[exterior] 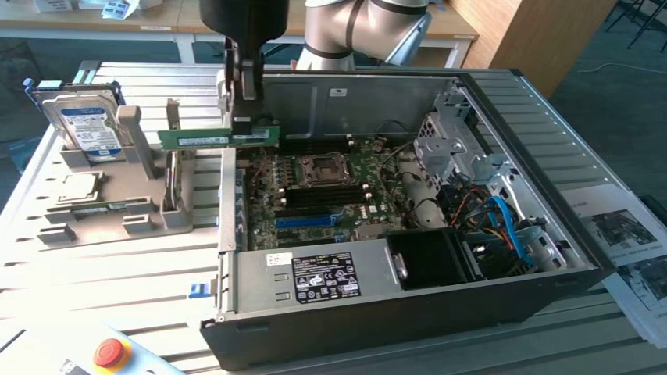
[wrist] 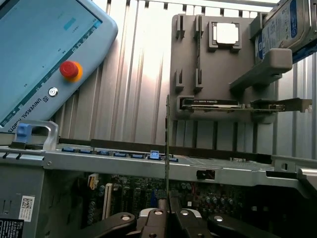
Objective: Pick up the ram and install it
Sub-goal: 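Pick up the ram and move it above insertion slot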
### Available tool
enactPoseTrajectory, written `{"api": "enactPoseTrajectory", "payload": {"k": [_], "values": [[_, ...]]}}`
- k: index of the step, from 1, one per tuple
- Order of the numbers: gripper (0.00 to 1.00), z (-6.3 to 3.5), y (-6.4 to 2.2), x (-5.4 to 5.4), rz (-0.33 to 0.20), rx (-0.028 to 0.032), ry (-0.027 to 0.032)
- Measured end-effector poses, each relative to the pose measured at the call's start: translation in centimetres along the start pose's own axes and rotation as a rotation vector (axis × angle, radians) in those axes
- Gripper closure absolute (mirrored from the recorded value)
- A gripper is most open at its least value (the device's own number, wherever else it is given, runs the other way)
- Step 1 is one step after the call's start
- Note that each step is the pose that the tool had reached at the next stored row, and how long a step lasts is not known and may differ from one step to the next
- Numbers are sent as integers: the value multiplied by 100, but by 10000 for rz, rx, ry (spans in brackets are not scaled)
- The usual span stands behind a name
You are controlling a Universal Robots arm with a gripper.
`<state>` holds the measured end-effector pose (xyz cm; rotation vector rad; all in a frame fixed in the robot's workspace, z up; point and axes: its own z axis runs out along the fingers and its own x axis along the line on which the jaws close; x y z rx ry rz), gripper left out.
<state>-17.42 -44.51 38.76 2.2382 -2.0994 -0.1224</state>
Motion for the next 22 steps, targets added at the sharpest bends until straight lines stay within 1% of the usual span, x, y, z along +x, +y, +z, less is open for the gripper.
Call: {"api": "enactPoseTrajectory", "payload": {"k": [9,22], "values": [[88,-27,-255,24,0,-63,-5],[88,-68,-632,68,1,-198,-13]]}}
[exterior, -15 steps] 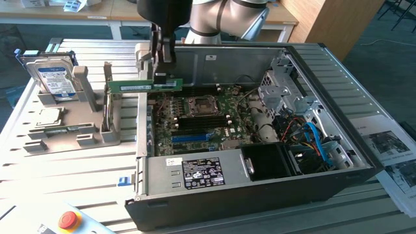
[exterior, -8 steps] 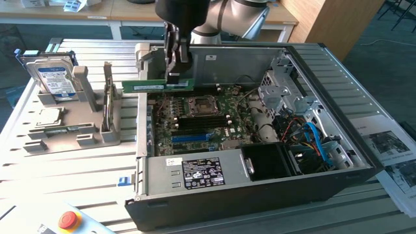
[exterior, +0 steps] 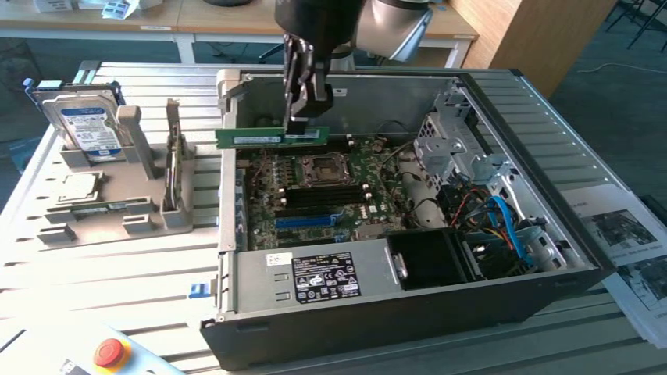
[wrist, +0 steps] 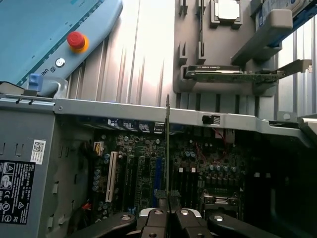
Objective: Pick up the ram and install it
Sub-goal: 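Pick up the ram and move it above insertion slot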
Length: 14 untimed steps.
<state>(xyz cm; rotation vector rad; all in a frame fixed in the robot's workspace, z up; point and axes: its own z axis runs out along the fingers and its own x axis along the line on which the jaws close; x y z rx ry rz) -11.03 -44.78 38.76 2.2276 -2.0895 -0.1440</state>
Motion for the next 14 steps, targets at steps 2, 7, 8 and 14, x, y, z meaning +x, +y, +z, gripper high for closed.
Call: {"api": "enactPoseTrajectory", "payload": {"k": [2,7,8,14], "values": [[88,-7,-57,6,1,-23,-2],[88,-25,-195,21,1,-76,-6],[88,-28,-222,24,0,-87,-6],[88,-40,-312,32,1,-113,-7]]}}
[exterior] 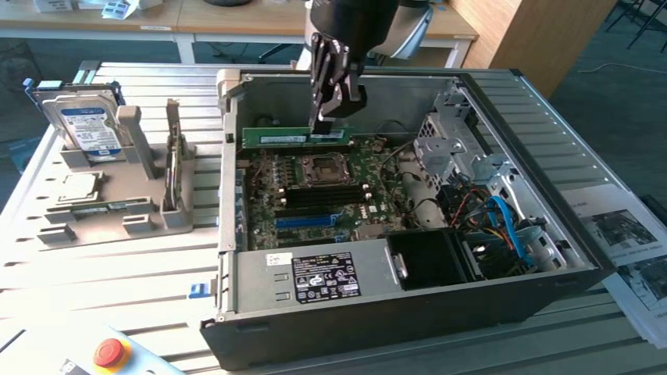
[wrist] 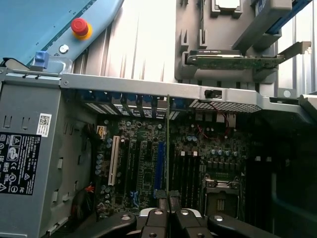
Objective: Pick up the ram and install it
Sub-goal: 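Pick up the ram and move it above insertion slot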
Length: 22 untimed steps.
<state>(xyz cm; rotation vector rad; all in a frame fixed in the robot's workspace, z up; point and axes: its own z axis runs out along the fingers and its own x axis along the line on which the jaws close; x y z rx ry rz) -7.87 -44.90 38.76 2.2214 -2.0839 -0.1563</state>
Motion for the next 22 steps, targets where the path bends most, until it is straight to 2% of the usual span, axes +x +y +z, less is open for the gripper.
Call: {"api": "enactPoseTrajectory", "payload": {"k": [3,7,8,14,22], "values": [[88,0,-1,-1,-21,17,2],[88,0,-1,-1,-149,171,31],[88,0,-1,-1,-169,184,35],[88,-4,-26,1,-168,184,37],[88,-26,-189,11,-169,181,35]]}}
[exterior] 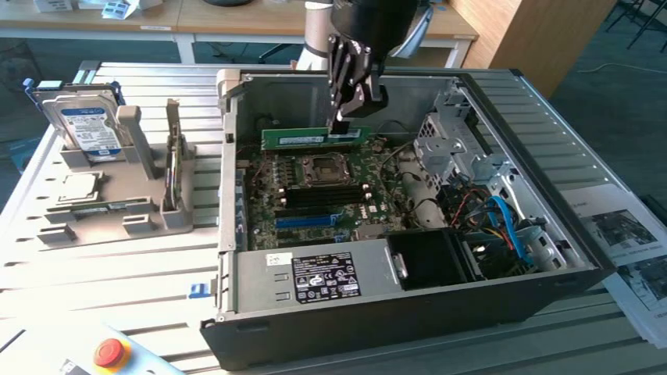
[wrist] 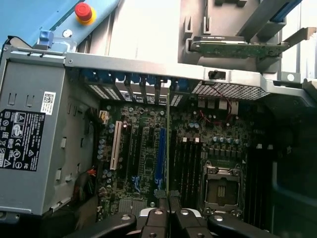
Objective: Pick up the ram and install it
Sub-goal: 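Pick up the ram and move it above insertion slot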
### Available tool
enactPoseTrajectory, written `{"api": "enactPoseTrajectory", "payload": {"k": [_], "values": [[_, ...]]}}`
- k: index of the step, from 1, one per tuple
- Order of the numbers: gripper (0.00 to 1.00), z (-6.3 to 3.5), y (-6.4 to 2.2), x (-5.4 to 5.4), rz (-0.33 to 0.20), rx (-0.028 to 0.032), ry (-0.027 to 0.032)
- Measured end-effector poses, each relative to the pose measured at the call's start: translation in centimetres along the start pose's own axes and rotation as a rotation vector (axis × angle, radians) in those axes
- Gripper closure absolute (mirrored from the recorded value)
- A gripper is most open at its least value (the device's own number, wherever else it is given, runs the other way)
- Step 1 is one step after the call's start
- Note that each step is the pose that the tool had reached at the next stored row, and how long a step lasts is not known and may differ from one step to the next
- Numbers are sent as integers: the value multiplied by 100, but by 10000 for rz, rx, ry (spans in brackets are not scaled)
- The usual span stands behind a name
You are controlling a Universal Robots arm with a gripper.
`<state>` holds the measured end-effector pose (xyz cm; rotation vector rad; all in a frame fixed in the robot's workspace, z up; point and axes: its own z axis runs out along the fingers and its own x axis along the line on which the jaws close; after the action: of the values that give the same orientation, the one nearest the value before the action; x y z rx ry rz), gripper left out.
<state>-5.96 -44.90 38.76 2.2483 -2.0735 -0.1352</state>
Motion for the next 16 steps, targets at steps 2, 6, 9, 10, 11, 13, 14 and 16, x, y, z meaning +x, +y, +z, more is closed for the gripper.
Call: {"api": "enactPoseTrajectory", "payload": {"k": [2,6,9,10,11,13,14,16], "values": [[88,-6,-49,4,-1,-4,0],[88,-15,-125,11,0,-10,0],[88,-15,-127,10,0,-10,-1],[88,-15,-127,11,0,-10,-1],[88,-15,-127,10,0,-10,-1],[88,-15,-128,11,0,-10,-1],[88,-16,-128,11,0,-10,0],[88,-15,-127,10,-2,0,-1]]}}
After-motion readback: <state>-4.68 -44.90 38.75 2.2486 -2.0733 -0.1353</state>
